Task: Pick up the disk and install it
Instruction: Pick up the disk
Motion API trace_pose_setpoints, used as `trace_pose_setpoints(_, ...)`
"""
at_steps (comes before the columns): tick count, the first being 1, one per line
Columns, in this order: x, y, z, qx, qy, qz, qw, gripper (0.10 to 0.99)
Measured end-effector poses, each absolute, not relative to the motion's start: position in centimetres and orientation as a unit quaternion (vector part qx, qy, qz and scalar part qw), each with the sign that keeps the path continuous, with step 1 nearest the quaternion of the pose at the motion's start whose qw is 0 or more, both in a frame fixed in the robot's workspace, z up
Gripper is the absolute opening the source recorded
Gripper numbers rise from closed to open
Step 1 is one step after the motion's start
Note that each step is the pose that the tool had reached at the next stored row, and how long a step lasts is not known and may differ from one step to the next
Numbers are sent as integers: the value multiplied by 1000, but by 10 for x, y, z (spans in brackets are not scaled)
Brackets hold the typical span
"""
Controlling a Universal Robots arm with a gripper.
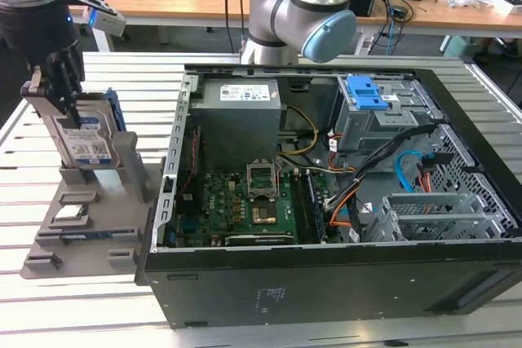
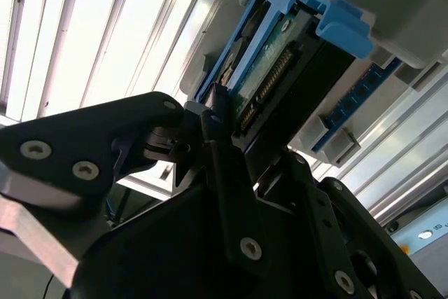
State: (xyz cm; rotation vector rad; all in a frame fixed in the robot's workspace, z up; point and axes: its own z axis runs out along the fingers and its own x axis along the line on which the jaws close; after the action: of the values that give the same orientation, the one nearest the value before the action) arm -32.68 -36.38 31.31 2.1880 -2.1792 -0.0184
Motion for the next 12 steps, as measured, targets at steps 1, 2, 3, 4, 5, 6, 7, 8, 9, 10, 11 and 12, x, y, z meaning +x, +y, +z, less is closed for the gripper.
trace_pose_setpoints(1, -327, -364, 314, 708, -705, -6, 27, 361)
trace_pose_setpoints(2, -327, -364, 315, 708, -705, -6, 27, 361)
trace_pose_setpoints(3, -327, -364, 316, 708, -705, -6, 27, 361)
trace_pose_setpoints(4, -326, -364, 317, 708, -705, -6, 27, 361)
trace_pose_setpoints(5, -326, -364, 318, 708, -705, -6, 27, 361)
trace_pose_setpoints(6, -326, -364, 319, 708, -705, -6, 27, 361)
trace_pose_setpoints(7, -326, -364, 320, 708, -705, -6, 27, 361)
trace_pose_setpoints(8, -326, -364, 321, 708, -705, -6, 27, 361)
trace_pose_setpoints(9, -326, -364, 322, 708, -705, -6, 27, 361)
trace_pose_setpoints(10, -326, -364, 324, 708, -705, -6, 27, 361)
trace_pose_setpoints(11, -326, -364, 325, 708, -705, -6, 27, 361)
trace_pose_setpoints(12, -326, -364, 325, 708, -705, -6, 27, 361)
